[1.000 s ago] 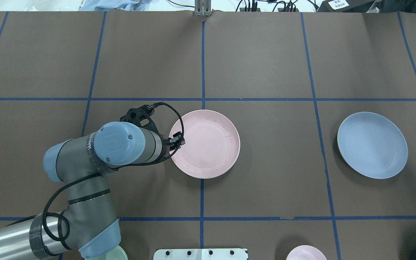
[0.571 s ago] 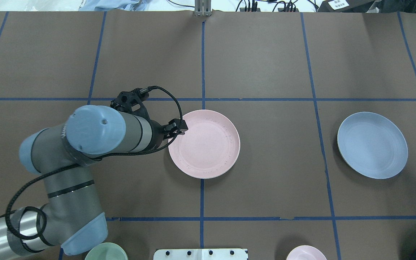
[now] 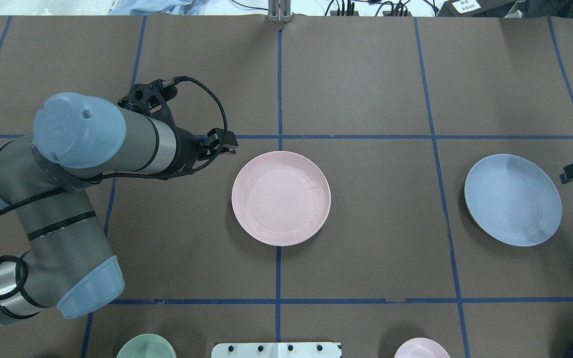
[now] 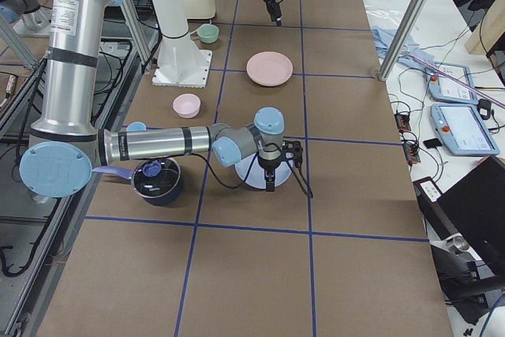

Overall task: Stack three plates with pink and blue
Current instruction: 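Withdraw the left gripper while the right gripper grasps the light blue plate rim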

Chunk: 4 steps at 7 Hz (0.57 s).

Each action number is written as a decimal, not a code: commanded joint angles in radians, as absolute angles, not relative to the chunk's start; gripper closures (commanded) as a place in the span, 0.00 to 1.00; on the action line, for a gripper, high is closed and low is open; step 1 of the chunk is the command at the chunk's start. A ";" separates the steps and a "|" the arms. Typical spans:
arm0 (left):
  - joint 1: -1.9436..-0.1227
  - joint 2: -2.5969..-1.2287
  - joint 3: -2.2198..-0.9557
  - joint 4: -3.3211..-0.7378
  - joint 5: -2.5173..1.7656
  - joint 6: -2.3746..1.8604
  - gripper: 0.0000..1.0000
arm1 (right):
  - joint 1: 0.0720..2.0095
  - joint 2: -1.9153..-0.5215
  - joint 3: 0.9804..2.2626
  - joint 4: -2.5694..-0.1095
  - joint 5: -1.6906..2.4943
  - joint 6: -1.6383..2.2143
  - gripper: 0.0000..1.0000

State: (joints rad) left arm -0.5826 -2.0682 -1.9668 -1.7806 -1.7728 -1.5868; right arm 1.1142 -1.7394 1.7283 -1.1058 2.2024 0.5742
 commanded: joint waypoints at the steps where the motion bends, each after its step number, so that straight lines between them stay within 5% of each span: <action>1: -0.587 -2.066 -1.970 -1.781 -1.775 -1.583 0.00 | 1.042 -1.746 1.617 -0.886 2.192 0.702 0.00; 3: -0.589 -2.059 -1.989 -1.781 -1.775 -1.583 0.00 | 0.993 -1.747 1.591 -0.884 2.168 0.704 0.02; 4: -0.591 -2.059 -1.996 -1.781 -1.776 -1.583 0.00 | 0.992 -1.758 1.594 -0.881 2.174 0.704 0.36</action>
State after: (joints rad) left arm -0.5892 -2.0598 -1.9849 -1.7809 -1.7752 -1.5831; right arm 1.0025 -1.7496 1.5977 -0.8875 2.1752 0.7013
